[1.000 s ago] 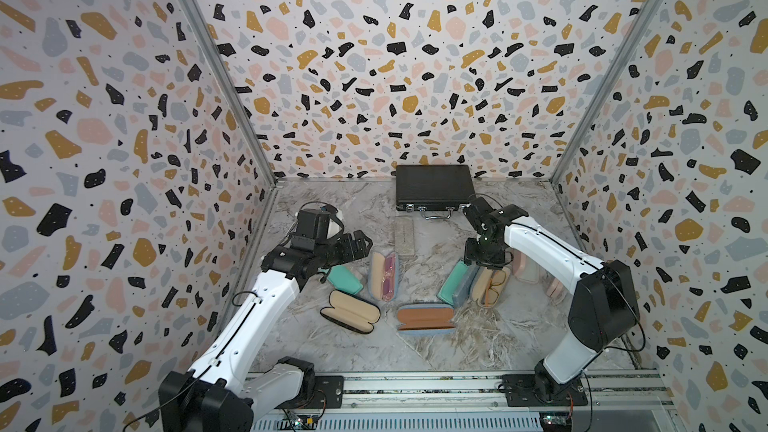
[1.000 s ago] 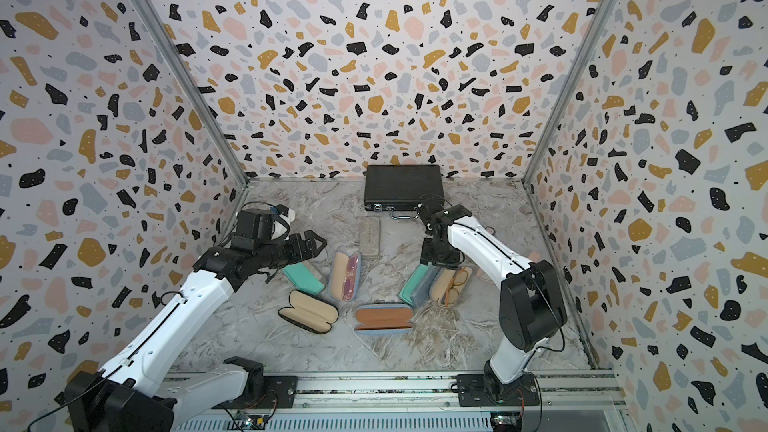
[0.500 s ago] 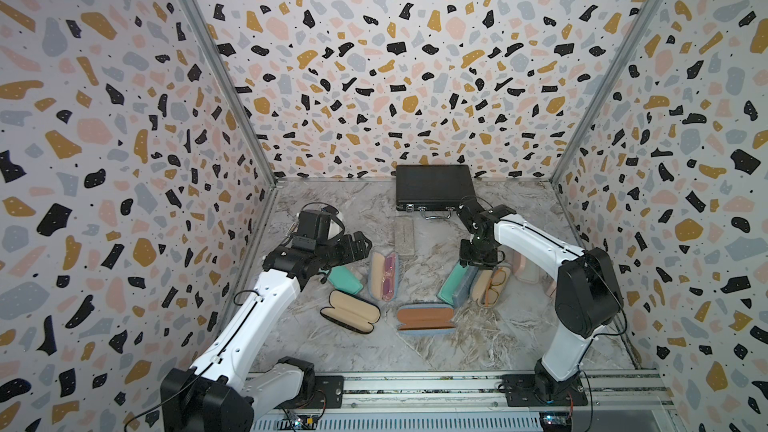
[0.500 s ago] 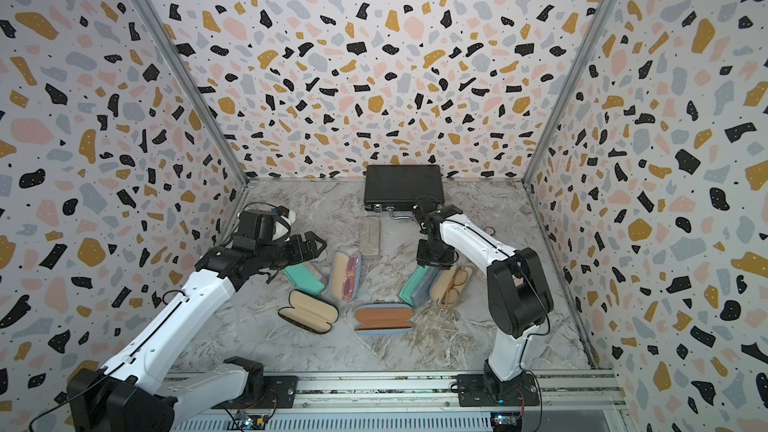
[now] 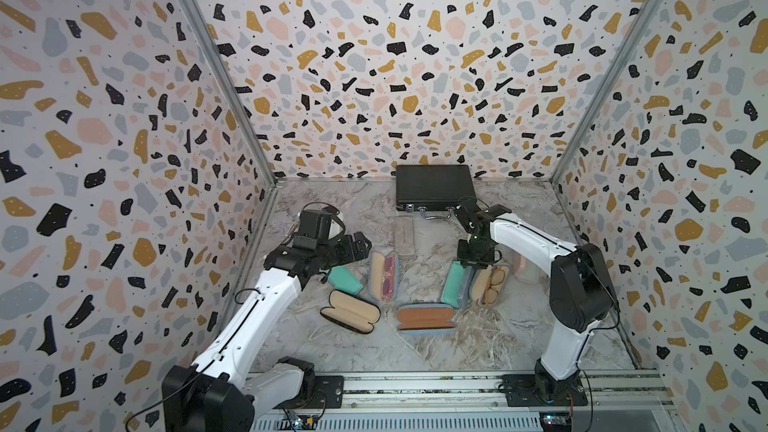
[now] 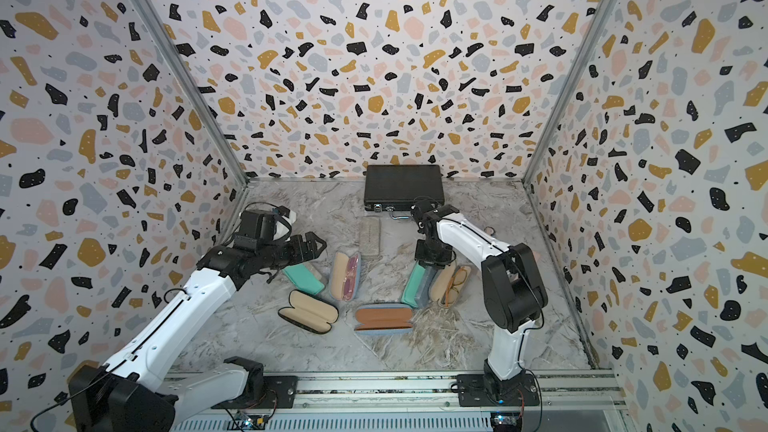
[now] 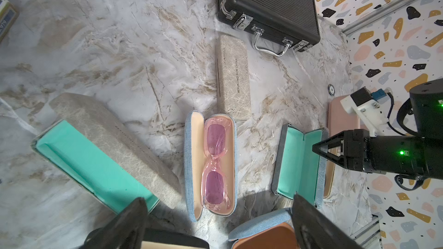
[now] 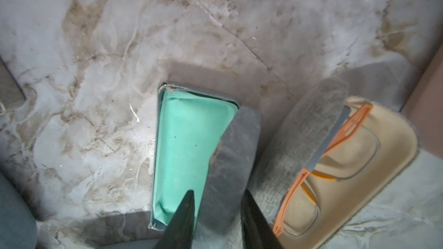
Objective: Close the glasses case
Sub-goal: Move the glasses case to the center of the board.
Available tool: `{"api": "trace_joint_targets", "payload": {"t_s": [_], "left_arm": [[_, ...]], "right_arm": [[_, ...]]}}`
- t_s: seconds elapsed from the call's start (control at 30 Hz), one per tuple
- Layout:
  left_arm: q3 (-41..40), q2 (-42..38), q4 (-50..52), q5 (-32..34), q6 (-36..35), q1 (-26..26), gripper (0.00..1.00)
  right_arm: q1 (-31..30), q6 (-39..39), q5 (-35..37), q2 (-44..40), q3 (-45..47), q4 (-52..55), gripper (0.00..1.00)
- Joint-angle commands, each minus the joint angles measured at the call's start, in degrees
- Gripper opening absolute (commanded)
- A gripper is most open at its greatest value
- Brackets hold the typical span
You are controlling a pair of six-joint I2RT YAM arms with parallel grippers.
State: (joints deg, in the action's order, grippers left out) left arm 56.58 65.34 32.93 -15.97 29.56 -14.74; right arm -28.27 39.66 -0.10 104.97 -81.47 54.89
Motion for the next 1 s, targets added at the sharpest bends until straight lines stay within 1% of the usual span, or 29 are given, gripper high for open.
{"api": "trace_joint_targets", "payload": {"t_s": [0.0, 0.3, 0.43, 0.63, 0.83, 0.97], "left_arm": [[-0.7, 0.4, -1.1, 0.5, -1.0, 0.2, 0.94], [-0.5, 0.7, -1.1, 0.7, -1.6, 0.4, 0.94], [-0.3, 1.2, -1.2, 0.8, -1.7, 0.5, 0.94], [0.7, 2.3, -1.1, 0.8, -1.8, 0.5, 0.94], [1.9, 4.7, -1.8, -0.2, -1.4, 0.5, 0.94], [2.3, 7.0, -3.6, -2.0, -0.4, 0.4, 0.94]], "right_arm": [[-0.2, -0.1, -0.2, 0.8, -2.5, 0.6, 0.30], [-0.2, -0.6, -0.4, 4.0, -6.4, 0.9, 0.21], [-0.3, -1.5, -0.2, 6.3, -9.8, 1.7, 0.20], [0.1, -3.8, 0.2, 11.3, -17.8, 4.4, 0.20], [2.7, -6.4, -0.7, 15.5, -24.9, 6.1, 0.20], [4.5, -8.9, -2.6, 17.4, -27.7, 6.0, 0.20]]}}
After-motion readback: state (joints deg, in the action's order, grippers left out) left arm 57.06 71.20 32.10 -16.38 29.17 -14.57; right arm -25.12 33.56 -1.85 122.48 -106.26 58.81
